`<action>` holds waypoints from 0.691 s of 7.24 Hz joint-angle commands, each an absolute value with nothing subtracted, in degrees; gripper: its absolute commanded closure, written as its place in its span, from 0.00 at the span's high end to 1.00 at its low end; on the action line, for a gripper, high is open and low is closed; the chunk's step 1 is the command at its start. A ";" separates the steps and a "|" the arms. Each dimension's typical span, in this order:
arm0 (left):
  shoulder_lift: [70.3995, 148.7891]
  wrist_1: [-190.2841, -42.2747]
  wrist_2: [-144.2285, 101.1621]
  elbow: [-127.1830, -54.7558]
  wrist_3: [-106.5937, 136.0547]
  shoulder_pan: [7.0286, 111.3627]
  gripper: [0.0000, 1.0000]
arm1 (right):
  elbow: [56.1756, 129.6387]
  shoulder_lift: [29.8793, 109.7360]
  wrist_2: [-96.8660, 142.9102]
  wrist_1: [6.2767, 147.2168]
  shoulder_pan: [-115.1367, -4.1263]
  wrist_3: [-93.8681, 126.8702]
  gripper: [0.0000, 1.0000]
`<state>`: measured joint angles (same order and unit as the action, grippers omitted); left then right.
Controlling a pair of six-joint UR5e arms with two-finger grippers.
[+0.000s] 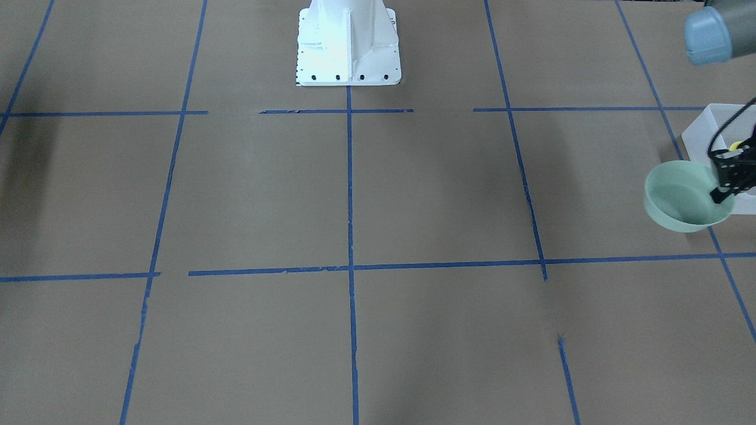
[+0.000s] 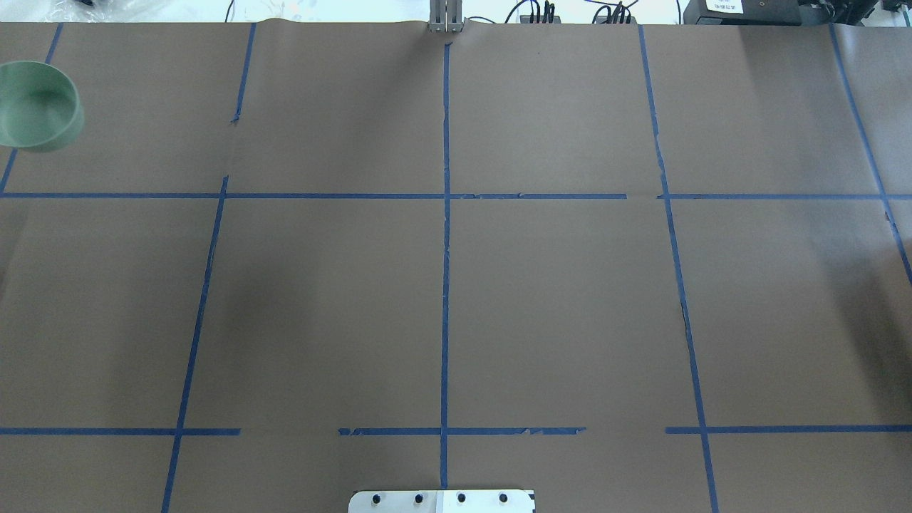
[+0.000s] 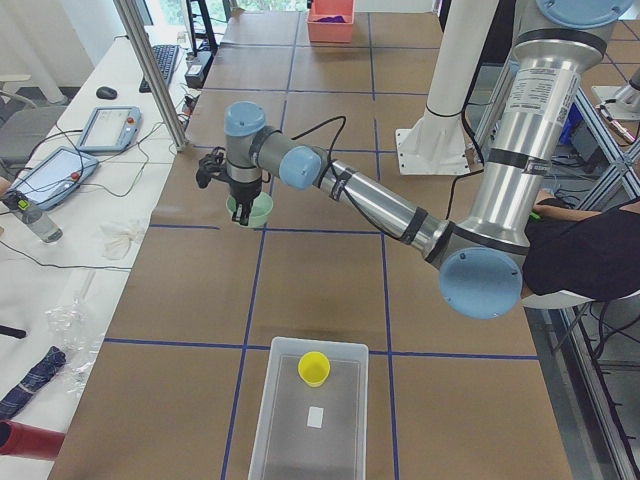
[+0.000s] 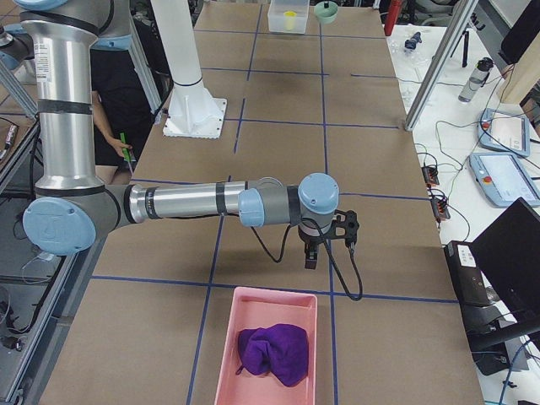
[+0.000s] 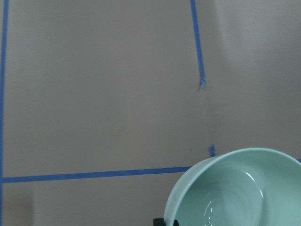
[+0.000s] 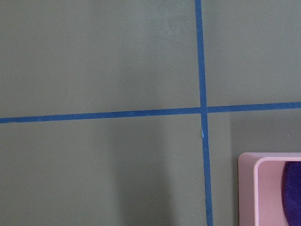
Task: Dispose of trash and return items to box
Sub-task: 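Lift the green bowl with the left gripper and carry it toward the clear bin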
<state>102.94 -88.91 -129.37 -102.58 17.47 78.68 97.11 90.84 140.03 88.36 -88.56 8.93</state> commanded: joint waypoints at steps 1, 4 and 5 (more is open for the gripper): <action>101.70 -89.03 -130.87 -94.26 2.35 89.34 0.00 | 96.68 92.01 139.40 88.33 -89.56 2.92 1.00; 101.26 -89.12 -130.25 -79.76 -6.50 98.34 0.00 | 96.68 93.78 138.95 88.42 -91.40 2.90 1.00; 100.12 -89.38 -130.34 -76.50 -6.50 99.39 0.00 | 96.68 93.95 138.96 88.42 -91.49 3.16 1.00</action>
